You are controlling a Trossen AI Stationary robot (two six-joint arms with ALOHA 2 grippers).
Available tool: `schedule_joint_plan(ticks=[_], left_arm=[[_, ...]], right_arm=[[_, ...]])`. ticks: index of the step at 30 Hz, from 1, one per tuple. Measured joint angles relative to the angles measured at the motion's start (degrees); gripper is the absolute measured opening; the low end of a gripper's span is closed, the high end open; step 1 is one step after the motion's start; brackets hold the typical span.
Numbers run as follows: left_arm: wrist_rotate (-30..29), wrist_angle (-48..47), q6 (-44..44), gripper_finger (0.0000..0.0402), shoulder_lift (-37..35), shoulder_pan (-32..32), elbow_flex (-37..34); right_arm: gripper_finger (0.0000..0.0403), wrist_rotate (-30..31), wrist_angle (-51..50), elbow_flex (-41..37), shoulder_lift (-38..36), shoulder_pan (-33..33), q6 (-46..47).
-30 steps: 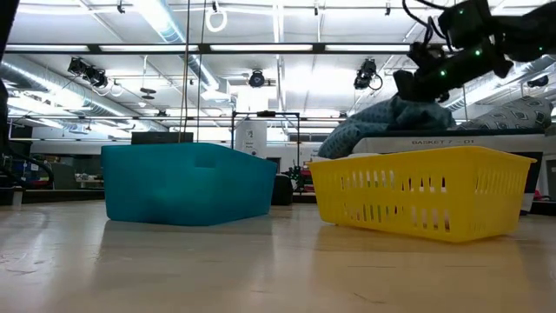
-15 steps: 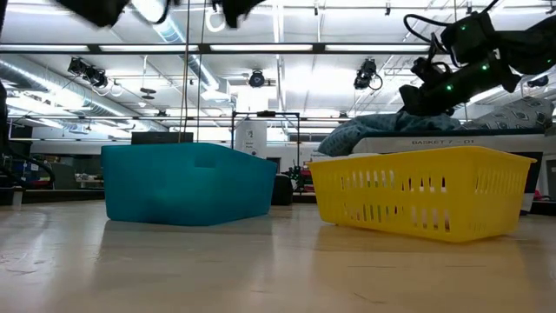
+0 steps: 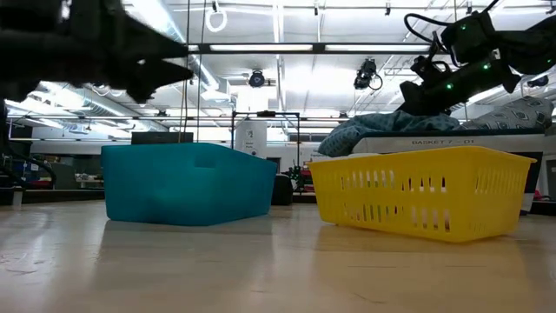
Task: Pick & place medical supplies in basket/bin
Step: Put the blue patient gown into the blue laundry bin
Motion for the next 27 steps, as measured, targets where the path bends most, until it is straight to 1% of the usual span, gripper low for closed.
schedule_joint_plan(ticks=[2, 3, 4, 6, 8, 10, 11, 12, 14, 16, 20, 21, 23, 27], left_arm=[[-0.7, 0.2, -0.7, 0.0307, -3.0, -0.9, -3.2], [-1.9, 0.0, -1.1, 0.0307, -4.6, -1.6, -4.7], [-3.5, -1.8, -1.0, 0.0307, -5.7, -2.7, -4.7], [-6.7, -8.5, 0.4, 0.0307, -9.6, -5.0, -4.8], [-9.4, -12.8, 1.7, 0.0307, -14.3, -7.4, -4.7], [-12.5, -20.3, 1.6, 0.0307, -18.1, -9.5, -4.7], [-13.5, -24.3, 1.6, 0.0307, -20.4, -10.7, -4.7], [-14.3, -26.0, 1.6, 0.0307, -23.2, -11.8, -4.7], [-14.1, -30.0, 2.5, 0.0305, -29.1, -13.4, -4.7], [-10.6, -33.5, 3.5, 0.0299, -34.6, -14.0, -4.7], [2.1, -39.9, 1.7, 0.0283, -43.4, -11.8, -4.7], [4.2, -41.2, 1.0, 0.0280, -44.7, -10.8, -4.7], [6.6, -43.0, -0.1, 0.0274, -46.0, -8.6, -4.7], [11.1, -43.4, 1.8, 0.0272, -46.2, -3.3, -4.7]], right_arm=[[0.0000, -0.1, 0.0, 0.0, 0.0, 0.0, 0.0], [0.0000, -0.1, 0.0, 0.0, 0.0, 0.0, 0.0], [0.0000, -0.1, 0.1, 0.0, 0.0, 0.0, 0.0], [0.0000, -0.1, 0.2, 0.0, 0.0, 0.0, 0.0], [0.0000, -0.1, 0.3, 0.0, 0.0, 0.0, 0.0], [0.0000, -0.1, 0.5, 0.0, 0.0, 0.0, 0.0], [0.0000, -0.1, 0.6, 0.0, 0.0, 0.0, 0.0], [0.0000, -0.1, 0.6, 0.0, 0.0, 0.0, 0.2], [0.0000, -0.1, 0.6, 0.0, 0.0, 0.0, 0.9], [0.0000, -0.4, 0.6, 0.0, 0.0, 0.0, 1.4], [0.0000, -0.7, 0.6, 0.0, 0.0, 0.0, 1.5], [0.0000, -0.7, 0.6, 0.0, 0.0, 0.0, 1.5], [0.0000, -0.7, 0.6, 0.0, 0.0, 0.0, 1.5], [0.0000, -0.7, 0.6, 0.0, 0.0, 0.0, 2.0]])
